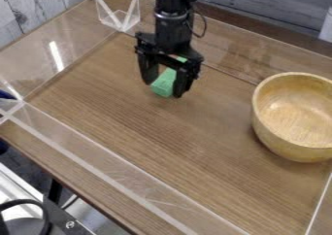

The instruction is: Put the green block in the brown bowl

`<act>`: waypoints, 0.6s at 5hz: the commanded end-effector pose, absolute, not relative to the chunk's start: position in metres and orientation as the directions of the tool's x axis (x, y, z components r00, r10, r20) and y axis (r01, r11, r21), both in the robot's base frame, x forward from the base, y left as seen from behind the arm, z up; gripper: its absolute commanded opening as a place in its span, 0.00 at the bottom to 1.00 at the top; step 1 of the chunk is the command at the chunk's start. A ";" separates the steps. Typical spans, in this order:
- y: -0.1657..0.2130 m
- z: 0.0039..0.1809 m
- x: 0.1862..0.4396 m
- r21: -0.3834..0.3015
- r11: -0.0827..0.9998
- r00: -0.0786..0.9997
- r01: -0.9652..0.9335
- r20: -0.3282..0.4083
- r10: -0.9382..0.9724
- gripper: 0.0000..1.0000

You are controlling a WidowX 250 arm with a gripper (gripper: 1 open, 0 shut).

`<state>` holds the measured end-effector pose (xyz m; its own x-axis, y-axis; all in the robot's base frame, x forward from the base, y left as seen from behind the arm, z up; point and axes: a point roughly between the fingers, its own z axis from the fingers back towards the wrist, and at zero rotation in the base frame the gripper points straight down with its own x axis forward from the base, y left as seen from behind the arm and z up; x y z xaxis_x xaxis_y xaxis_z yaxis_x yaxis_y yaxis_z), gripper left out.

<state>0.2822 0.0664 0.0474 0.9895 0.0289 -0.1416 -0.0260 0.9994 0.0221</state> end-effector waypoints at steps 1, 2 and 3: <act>0.076 0.057 0.299 0.019 1.000 0.998 -0.019 -0.051 0.020 1.00; 0.081 0.055 0.305 0.006 1.000 1.000 -0.015 -0.027 0.015 1.00; 0.084 0.052 0.311 -0.001 1.000 1.000 -0.015 -0.014 0.015 1.00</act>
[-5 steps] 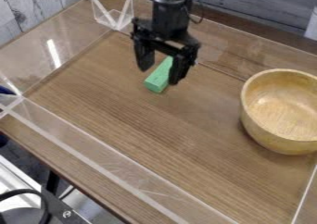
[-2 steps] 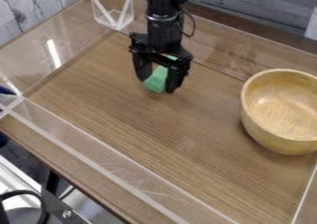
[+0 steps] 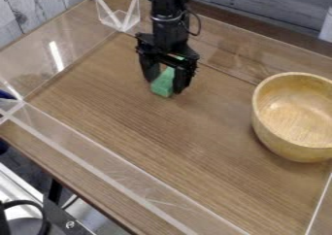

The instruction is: Put the green block in the brown bowl

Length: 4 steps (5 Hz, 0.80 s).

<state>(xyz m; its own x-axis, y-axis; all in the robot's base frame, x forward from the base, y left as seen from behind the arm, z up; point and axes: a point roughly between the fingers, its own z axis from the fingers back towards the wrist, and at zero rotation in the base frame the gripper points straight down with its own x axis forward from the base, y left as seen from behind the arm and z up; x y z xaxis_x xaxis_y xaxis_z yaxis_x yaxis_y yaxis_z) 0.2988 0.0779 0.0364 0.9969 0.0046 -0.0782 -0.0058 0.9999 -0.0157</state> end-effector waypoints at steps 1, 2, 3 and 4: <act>0.086 0.050 0.314 -0.008 1.000 1.000 -0.017 -0.004 0.017 1.00; 0.087 0.047 0.316 -0.013 1.000 1.000 -0.018 0.002 0.018 1.00; 0.087 0.045 0.318 -0.018 1.000 1.000 -0.020 0.007 0.020 1.00; 0.086 0.063 0.317 -0.027 0.999 0.999 -0.017 0.042 0.018 1.00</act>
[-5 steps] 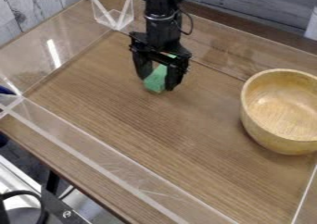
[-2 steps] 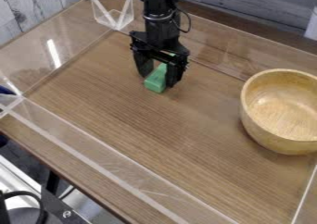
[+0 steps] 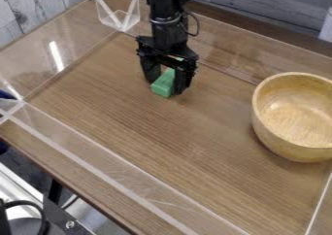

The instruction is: Put the green block in the brown bowl

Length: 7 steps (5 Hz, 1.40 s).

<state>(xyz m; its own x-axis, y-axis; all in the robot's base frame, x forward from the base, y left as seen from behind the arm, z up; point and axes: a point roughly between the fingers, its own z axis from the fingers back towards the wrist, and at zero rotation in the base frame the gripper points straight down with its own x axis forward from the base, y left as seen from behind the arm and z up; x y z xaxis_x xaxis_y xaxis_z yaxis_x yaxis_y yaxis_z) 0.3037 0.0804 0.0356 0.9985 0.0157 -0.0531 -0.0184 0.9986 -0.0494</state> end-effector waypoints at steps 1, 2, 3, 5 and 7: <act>0.085 0.083 0.315 -0.033 0.999 0.997 -0.013 0.080 0.016 1.00; 0.085 0.074 0.317 -0.027 0.999 0.997 -0.017 0.073 0.019 1.00; 0.084 0.062 0.317 -0.023 1.000 0.999 -0.015 0.049 0.016 1.00; 0.082 0.043 0.318 -0.011 1.000 1.000 -0.016 0.014 0.016 0.00; 0.081 0.044 0.319 -0.016 1.000 1.000 -0.020 0.011 0.020 0.00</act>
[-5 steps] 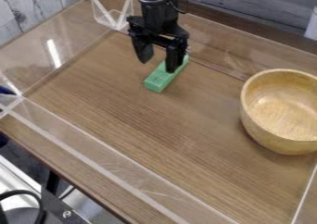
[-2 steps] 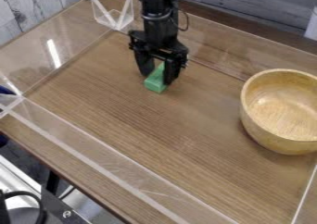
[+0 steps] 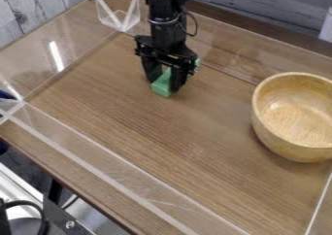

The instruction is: Put the green block in the brown bowl

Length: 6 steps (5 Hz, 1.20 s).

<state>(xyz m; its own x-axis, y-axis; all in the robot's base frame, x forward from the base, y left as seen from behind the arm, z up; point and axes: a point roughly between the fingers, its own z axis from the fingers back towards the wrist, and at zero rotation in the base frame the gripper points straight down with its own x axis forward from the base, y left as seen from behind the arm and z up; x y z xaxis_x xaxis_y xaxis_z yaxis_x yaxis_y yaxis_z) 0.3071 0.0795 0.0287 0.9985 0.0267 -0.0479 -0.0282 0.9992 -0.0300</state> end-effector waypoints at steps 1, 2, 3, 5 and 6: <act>0.079 0.053 0.318 -0.026 0.999 0.999 -0.026 0.019 0.027 0.00; 0.076 0.071 0.319 -0.041 0.999 0.999 -0.032 0.043 0.033 0.00; 0.071 0.100 0.320 -0.054 0.998 0.995 -0.035 0.091 0.040 0.00; 0.023 0.161 0.322 -0.119 0.992 0.987 0.034 0.161 -0.014 0.00; -0.012 0.168 0.324 -0.132 0.986 0.984 0.100 0.163 -0.077 0.00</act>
